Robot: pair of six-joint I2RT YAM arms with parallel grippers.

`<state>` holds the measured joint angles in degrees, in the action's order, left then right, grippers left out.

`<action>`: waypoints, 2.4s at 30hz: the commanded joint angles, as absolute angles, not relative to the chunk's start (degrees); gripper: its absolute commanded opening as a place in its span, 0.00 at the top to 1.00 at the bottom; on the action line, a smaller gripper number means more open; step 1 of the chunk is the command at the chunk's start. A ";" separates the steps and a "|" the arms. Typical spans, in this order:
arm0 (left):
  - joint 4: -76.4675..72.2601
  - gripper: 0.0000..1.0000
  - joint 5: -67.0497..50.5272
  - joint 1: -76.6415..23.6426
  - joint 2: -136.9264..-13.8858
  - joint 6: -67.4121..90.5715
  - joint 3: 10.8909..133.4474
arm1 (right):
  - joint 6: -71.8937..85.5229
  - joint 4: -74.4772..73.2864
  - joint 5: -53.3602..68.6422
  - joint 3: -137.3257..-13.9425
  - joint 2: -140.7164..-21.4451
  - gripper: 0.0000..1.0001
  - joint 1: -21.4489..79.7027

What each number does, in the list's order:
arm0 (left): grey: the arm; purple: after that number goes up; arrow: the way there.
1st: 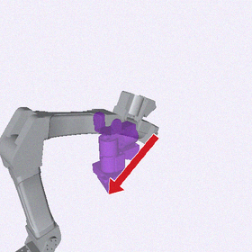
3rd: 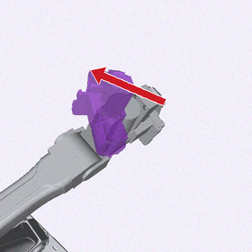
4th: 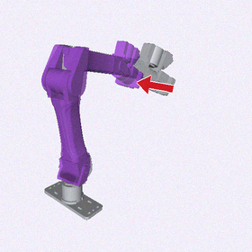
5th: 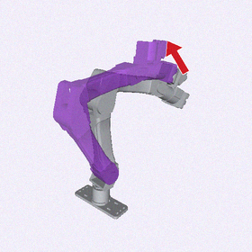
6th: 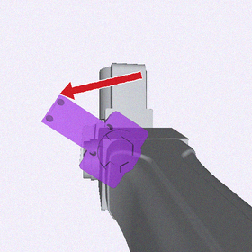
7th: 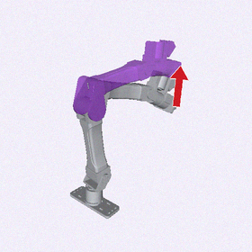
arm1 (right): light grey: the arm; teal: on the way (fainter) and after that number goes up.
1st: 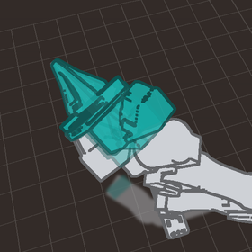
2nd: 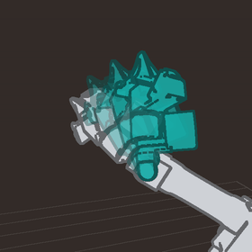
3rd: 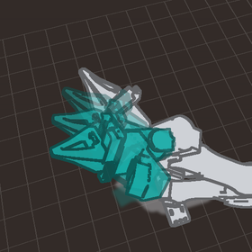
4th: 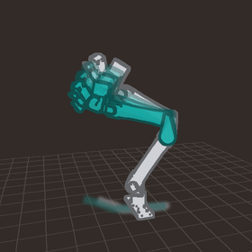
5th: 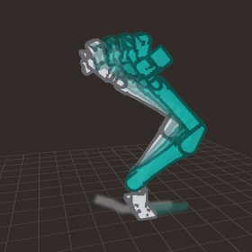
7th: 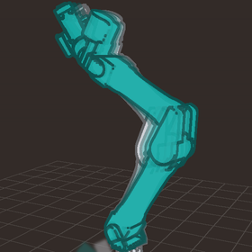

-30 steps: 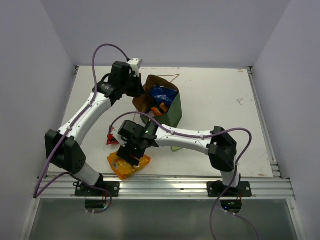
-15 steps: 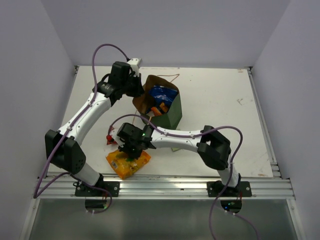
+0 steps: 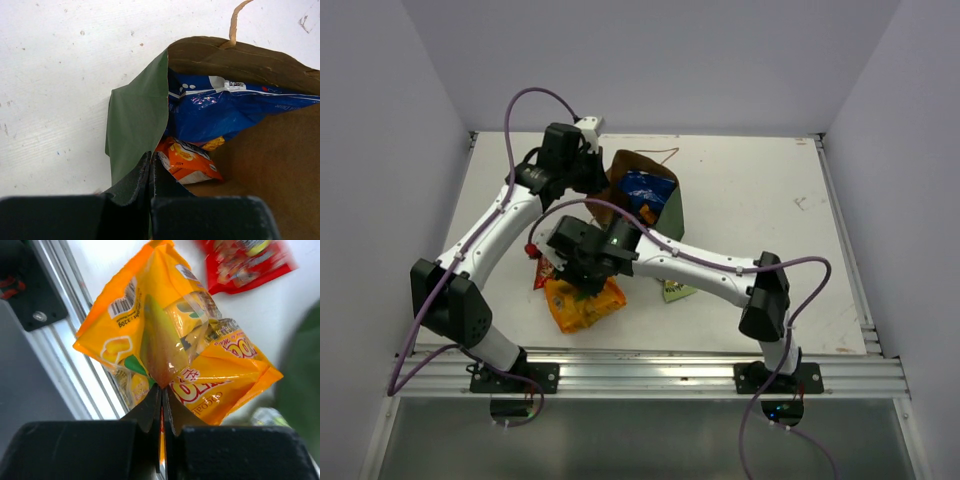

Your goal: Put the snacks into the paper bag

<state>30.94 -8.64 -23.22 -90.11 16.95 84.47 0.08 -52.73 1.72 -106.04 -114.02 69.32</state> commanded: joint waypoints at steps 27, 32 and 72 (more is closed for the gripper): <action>32.70 1.00 -9.14 -23.20 -95.27 16.00 92.37 | -9.49 -44.91 -32.70 -133.95 -101.69 1.00 51.43; 32.61 1.00 -9.76 -23.20 -94.84 16.17 91.41 | -9.23 -41.23 -31.55 -132.80 -102.30 1.00 49.84; 33.75 1.00 -11.08 -23.29 -93.87 17.58 94.66 | 0.79 -57.66 -30.84 -130.70 -124.01 1.00 47.46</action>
